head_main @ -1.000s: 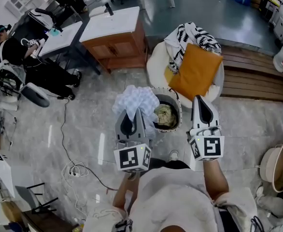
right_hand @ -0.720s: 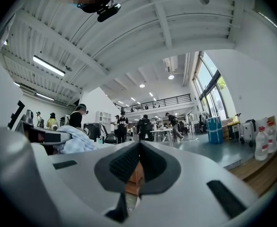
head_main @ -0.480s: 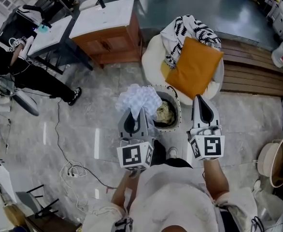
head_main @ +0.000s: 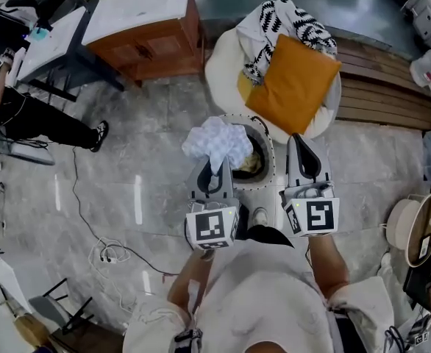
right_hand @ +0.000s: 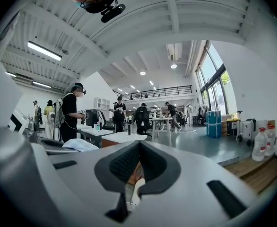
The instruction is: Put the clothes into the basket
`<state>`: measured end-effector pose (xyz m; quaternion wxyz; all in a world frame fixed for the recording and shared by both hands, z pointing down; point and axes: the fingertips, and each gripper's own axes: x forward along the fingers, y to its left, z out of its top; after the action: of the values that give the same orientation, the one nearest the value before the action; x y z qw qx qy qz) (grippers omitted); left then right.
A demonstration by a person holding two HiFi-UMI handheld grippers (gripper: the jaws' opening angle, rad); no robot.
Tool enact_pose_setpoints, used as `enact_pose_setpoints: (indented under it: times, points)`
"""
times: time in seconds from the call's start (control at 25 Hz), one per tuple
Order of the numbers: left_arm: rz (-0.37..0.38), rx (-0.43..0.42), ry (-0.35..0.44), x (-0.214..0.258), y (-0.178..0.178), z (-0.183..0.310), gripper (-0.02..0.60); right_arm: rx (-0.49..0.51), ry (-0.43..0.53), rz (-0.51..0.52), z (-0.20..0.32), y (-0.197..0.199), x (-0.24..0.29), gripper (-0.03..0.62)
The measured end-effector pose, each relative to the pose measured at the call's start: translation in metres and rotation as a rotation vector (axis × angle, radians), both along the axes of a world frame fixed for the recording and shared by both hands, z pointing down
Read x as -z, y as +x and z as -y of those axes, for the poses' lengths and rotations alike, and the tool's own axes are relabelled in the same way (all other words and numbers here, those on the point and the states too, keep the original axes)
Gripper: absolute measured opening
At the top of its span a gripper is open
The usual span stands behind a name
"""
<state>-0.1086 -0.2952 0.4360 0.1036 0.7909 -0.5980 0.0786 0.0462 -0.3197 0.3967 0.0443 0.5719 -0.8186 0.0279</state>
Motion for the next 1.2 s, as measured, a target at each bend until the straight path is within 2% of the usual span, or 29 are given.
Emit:
enact_pose_setpoints:
  times: [0.44,0.76,0.96,1.2]
  points:
    - [0.022,-0.077,-0.219,-0.124,-0.007,0.047,0.052,-0.027,-0.141,-0.065,0.038,-0.018,-0.067,-0.012]
    - [0.044,-0.149,-0.396,-0.221,-0.001,0.061,0.052,-0.044,-0.226,-0.094,0.049,-0.026,-0.108,-0.012]
    - [0.019,-0.180,-0.527,-0.286,0.006,0.066,0.052,-0.059,-0.266,-0.100,0.052,-0.029,-0.126,-0.012]
    - [0.060,-0.200,-0.693,-0.368,0.007,0.061,0.052,-0.063,-0.326,-0.119,0.047,-0.031,-0.154,-0.012]
